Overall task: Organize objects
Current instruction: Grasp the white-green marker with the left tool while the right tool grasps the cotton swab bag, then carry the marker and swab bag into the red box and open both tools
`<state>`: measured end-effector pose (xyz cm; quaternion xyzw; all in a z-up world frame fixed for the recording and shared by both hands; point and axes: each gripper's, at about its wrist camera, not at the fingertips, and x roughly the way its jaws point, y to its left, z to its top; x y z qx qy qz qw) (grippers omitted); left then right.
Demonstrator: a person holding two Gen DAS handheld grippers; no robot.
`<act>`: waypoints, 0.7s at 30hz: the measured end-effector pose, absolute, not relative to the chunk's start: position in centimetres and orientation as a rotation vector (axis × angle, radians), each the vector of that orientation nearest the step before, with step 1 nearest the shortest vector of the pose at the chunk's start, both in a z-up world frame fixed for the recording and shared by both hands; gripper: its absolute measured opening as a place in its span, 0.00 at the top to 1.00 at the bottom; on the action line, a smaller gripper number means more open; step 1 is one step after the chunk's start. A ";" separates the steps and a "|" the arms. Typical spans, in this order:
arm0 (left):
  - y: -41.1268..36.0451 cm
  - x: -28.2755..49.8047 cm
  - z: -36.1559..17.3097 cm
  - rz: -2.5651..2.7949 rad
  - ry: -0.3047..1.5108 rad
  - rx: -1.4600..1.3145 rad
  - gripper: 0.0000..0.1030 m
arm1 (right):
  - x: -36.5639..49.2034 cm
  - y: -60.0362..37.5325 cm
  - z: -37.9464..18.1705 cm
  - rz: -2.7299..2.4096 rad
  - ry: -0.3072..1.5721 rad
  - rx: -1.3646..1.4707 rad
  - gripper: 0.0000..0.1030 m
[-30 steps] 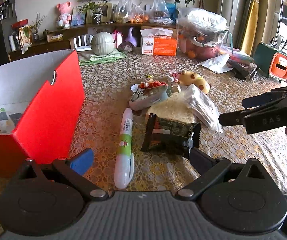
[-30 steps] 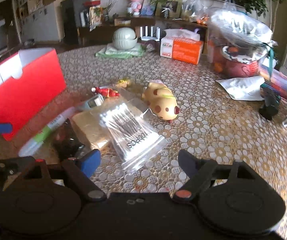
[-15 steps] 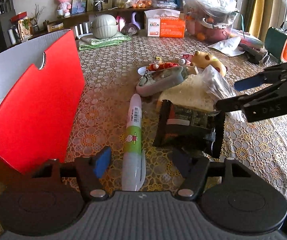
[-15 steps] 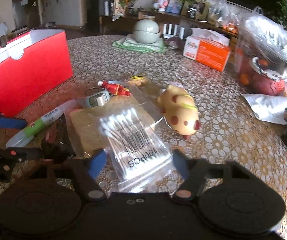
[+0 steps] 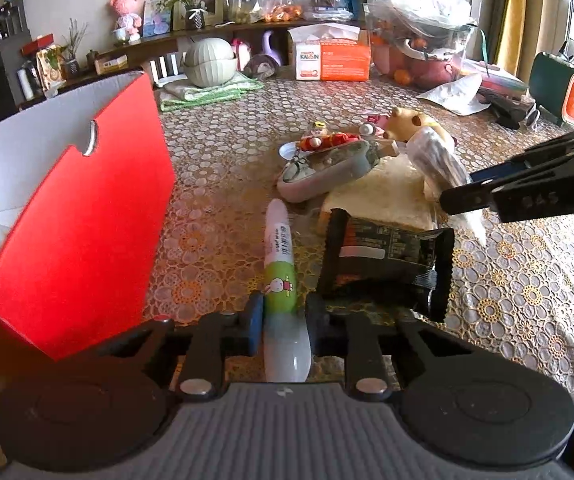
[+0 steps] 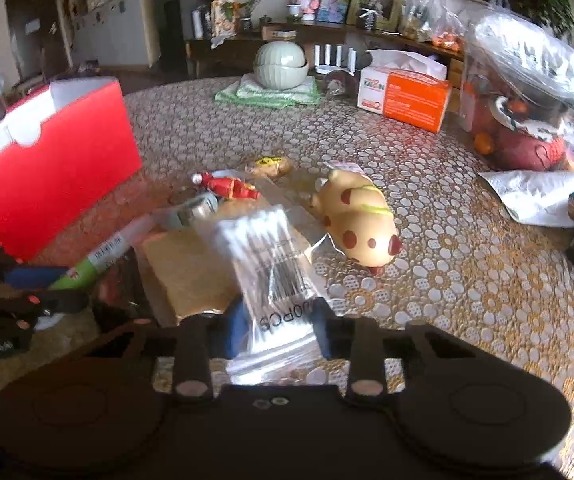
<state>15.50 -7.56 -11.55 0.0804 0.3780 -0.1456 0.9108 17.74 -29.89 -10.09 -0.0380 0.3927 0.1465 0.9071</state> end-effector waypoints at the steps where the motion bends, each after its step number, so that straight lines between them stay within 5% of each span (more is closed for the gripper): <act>1: -7.4 15.5 -11.4 -0.304 0.778 0.157 0.79 | 17.4 -29.9 -9.8 0.295 0.806 -0.065 0.76; 21: -5.1 10.7 -8.0 -0.381 0.698 0.076 0.83 | 8.3 -27.7 -4.7 0.240 0.787 0.100 0.83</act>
